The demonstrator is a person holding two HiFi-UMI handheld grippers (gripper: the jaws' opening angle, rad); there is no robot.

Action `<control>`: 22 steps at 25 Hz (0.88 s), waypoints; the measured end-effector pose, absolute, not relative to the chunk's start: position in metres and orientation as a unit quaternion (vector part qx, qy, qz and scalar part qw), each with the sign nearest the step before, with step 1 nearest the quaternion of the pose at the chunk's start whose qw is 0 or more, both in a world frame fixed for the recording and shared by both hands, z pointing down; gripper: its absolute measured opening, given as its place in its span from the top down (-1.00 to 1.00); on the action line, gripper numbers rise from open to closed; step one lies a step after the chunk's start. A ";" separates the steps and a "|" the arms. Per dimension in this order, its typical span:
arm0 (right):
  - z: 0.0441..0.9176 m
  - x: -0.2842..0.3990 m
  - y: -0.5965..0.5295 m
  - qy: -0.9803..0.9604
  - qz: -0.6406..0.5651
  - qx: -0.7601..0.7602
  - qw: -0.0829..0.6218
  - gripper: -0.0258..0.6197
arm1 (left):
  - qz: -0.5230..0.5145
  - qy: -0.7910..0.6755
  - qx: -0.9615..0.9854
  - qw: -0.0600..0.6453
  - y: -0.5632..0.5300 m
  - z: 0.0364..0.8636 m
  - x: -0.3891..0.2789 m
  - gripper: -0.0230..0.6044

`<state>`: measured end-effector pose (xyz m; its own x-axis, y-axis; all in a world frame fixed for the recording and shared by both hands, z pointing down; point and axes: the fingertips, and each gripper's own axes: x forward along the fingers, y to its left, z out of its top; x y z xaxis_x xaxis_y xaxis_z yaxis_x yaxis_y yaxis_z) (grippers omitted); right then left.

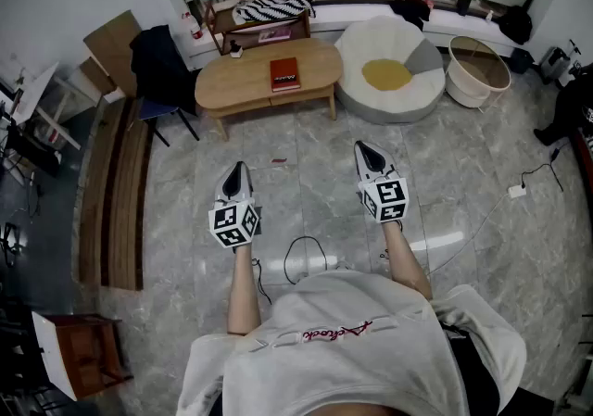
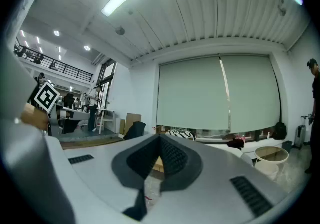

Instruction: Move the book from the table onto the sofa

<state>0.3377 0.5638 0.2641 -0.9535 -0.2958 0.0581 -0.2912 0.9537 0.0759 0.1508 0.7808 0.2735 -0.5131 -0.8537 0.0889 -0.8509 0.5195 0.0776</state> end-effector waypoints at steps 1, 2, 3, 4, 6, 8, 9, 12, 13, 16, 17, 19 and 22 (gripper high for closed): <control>0.265 0.338 0.562 -0.988 -0.033 0.148 0.035 0.90 | -0.012 -0.869 0.491 0.057 0.778 0.273 0.152 0.90; 0.265 0.339 0.560 -0.988 -0.033 0.147 0.035 0.90 | -0.011 -0.869 0.491 0.057 0.776 0.273 0.153 0.90; 0.265 0.340 0.559 -0.988 -0.033 0.147 0.035 0.90 | -0.011 -0.869 0.492 0.056 0.773 0.273 0.154 0.90; 0.266 0.341 0.557 -0.988 -0.033 0.146 0.036 0.90 | -0.012 -0.869 0.492 0.056 0.771 0.272 0.156 0.90; 0.266 0.342 0.554 -0.988 -0.033 0.145 0.037 0.90 | -0.012 -0.869 0.492 0.055 0.767 0.271 0.159 0.90; 0.265 0.341 0.551 -0.989 -0.033 0.141 0.038 0.90 | -0.011 -0.869 0.491 0.055 0.764 0.269 0.159 0.90; 0.264 0.340 0.550 -0.989 -0.033 0.138 0.037 0.90 | -0.011 -0.870 0.490 0.055 0.762 0.268 0.158 0.90; 0.265 0.338 0.546 -0.990 -0.034 0.134 0.036 0.90 | -0.010 -0.871 0.488 0.055 0.758 0.269 0.160 0.90; 0.266 0.339 0.544 -0.990 -0.036 0.135 0.035 0.89 | -0.010 -0.871 0.488 0.056 0.757 0.270 0.161 0.90; 0.267 0.341 0.541 -0.989 -0.041 0.137 0.032 0.90 | -0.010 -0.872 0.486 0.057 0.754 0.272 0.165 0.90; 0.267 0.343 0.540 -0.989 -0.043 0.137 0.031 0.90 | -0.010 -0.873 0.485 0.057 0.754 0.272 0.166 0.90; 0.266 0.346 0.537 -0.989 -0.046 0.138 0.030 0.90 | -0.012 -0.874 0.482 0.058 0.752 0.272 0.168 0.90; 0.268 0.350 0.528 -0.989 -0.045 0.137 0.030 0.90 | -0.013 -0.876 0.478 0.057 0.746 0.271 0.171 0.90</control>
